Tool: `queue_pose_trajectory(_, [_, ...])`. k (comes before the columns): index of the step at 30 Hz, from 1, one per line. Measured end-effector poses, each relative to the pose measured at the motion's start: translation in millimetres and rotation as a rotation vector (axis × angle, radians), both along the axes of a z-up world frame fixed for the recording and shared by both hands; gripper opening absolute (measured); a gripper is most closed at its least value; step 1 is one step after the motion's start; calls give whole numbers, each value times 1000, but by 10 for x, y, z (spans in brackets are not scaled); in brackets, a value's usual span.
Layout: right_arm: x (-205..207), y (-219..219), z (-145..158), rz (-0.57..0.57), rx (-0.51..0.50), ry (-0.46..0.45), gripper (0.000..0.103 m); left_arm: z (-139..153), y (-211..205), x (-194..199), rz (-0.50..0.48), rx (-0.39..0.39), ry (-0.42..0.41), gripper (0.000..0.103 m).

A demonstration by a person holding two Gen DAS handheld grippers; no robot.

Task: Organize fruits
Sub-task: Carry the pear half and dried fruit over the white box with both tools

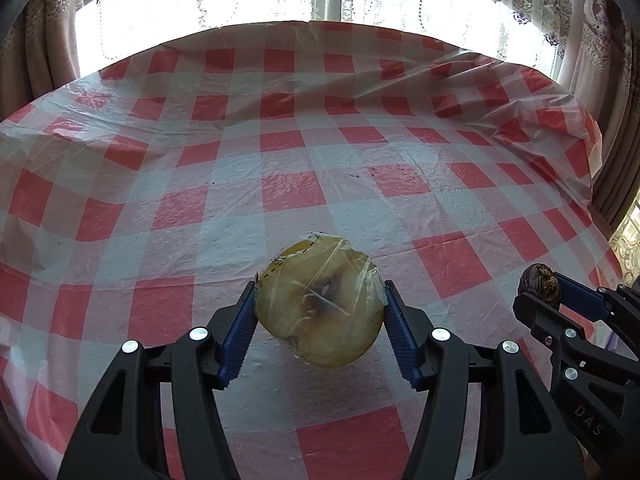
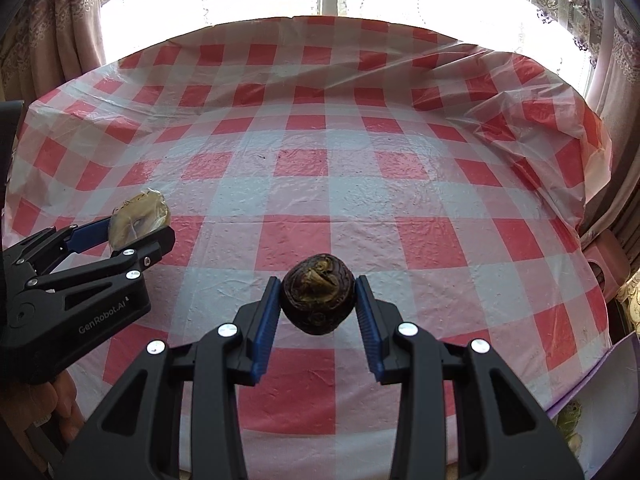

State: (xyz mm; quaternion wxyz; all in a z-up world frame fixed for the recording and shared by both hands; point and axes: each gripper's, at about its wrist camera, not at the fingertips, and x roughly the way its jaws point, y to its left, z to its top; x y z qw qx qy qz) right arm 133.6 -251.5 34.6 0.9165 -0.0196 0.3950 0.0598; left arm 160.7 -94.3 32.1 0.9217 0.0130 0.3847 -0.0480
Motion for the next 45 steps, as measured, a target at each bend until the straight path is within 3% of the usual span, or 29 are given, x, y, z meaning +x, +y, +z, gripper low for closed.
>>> queue_pose_trajectory(29, [-703,-1323,-5,-187,-11,-2,38,148,-1147,-402,-245,114,-32,58])
queue_pose_trajectory(45, [-879,-2332,-193,-402,-17,27,38,161,-2174,-858,-526,141,-63,58])
